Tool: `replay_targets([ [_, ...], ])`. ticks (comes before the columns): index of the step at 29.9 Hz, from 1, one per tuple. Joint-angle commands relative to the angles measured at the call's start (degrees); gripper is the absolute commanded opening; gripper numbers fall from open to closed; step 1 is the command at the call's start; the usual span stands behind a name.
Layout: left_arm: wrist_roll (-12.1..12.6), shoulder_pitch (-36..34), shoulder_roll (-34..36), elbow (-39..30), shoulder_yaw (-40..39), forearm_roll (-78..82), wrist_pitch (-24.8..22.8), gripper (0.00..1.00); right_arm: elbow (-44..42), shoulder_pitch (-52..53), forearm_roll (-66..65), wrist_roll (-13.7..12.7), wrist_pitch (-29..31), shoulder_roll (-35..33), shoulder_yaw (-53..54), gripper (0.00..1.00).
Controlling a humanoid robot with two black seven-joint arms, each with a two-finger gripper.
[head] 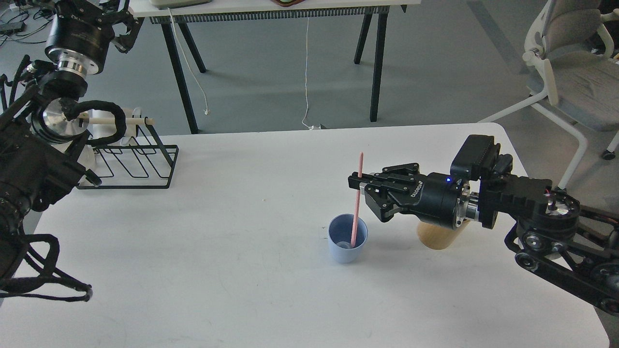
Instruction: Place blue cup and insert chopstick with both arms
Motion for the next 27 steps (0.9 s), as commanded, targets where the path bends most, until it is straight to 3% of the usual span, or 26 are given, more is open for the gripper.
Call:
replay_targets([
  [1,0.0,0.0,0.0,0.0,0.1,0.0,0.0,0.99,0.1,-0.3,0.4,0.0,-0.1,0.2,0.4,0.42],
  [6,0.0,0.0,0.0,-0.1,0.0,0.0,0.0,0.99,0.0,-0.3,1.6,0.4,-0.9,0.1,4.3,0.74],
  [8,0.0,0.0,0.0,-0.1,0.1,0.0,0.0,0.99,-0.4,-0.3,5.3,0.5,-0.9,0.2,7.0,0.97],
  [15,0.1,-0.1,-0.3,-0.1,0.1,0.0,0.0,0.99,-7.2,0.6,23.1,0.4,-0.9,1.0,17.2,0.98],
  [21,0.0,0.1,-0.8,0.0,0.5,0.1,0.0,0.99,-18.2,0.9,39.5,1.1,-0.5,5.5,25.1,0.99],
  [27,0.3,0.1,-1.5,0.0,0.8,0.2,0.0,0.99,-24.4,3.1,53.8,1.5,-0.7,7.2,27.1,0.99],
])
